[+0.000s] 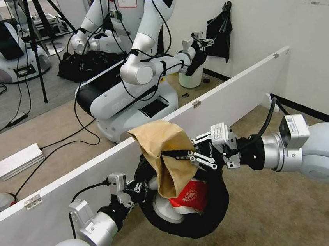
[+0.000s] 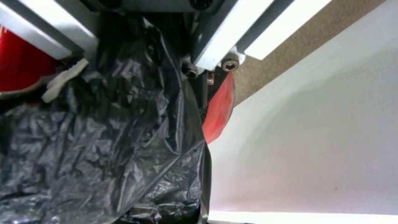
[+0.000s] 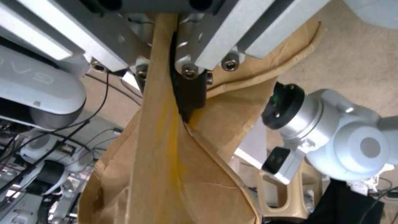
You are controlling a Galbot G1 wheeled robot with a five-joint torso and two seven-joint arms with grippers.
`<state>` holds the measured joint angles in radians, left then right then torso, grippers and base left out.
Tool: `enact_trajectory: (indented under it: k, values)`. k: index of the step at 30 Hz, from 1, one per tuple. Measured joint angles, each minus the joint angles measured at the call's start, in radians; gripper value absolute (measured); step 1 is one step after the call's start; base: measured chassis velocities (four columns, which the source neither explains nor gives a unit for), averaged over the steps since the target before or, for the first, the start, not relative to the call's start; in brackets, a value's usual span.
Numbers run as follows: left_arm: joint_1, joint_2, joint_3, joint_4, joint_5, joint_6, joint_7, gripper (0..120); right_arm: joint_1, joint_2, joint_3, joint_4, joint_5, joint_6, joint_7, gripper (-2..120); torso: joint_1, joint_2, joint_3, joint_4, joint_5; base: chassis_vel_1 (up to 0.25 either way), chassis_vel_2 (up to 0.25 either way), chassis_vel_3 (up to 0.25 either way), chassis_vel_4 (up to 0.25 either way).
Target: Pick up the trash bin, then pick up the garbage from the floor and place it into the trash bin.
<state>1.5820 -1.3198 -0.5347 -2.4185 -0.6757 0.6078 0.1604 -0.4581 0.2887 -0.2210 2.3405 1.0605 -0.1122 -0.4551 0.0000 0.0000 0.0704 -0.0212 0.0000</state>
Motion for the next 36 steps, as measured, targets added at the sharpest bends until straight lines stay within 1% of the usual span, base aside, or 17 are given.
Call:
enact_trajectory:
  k: [6, 12, 14, 22, 36]
  values:
    - [-0.002, -0.001, -0.003, -0.006, -0.014, 0.003, -0.006, 0, -0.002, 0.0, -0.012, -0.004, -0.015, -0.003, -0.01, 0, 0.0, 0.0, 0.0, 0.0, 0.0, 0.0, 0.0, 0.0, 0.0]
    - [-0.007, -0.001, -0.009, -0.013, -0.042, 0.008, -0.027, 0, -0.007, 0.0, -0.027, -0.006, -0.031, -0.008, -0.016, 0, 0.0, 0.0, 0.0, 0.0, 0.0, 0.0, 0.0, 0.0, 0.0]
    - [-0.013, 0.003, -0.016, -0.018, -0.069, 0.013, -0.039, 0, -0.008, 0.001, -0.033, -0.013, -0.037, -0.01, -0.019, 0, 0.0, 0.0, 0.0, 0.0, 0.0, 0.0, 0.0, 0.0, 0.0]
    - [-0.018, 0.007, -0.029, -0.03, -0.117, 0.02, -0.063, 0, -0.009, 0.003, -0.05, -0.031, -0.052, -0.012, -0.027, 0, 0.0, 0.0, 0.0, 0.0, 0.0, 0.0, 0.0, 0.0, 0.0]
    - [-0.012, 0.019, -0.044, -0.049, -0.166, 0.028, -0.082, 0, -0.013, 0.027, -0.093, -0.072, -0.079, -0.012, -0.027, 0, 0.0, 0.0, 0.0, 0.0, 0.0, 0.0, 0.0, 0.0, 0.0]
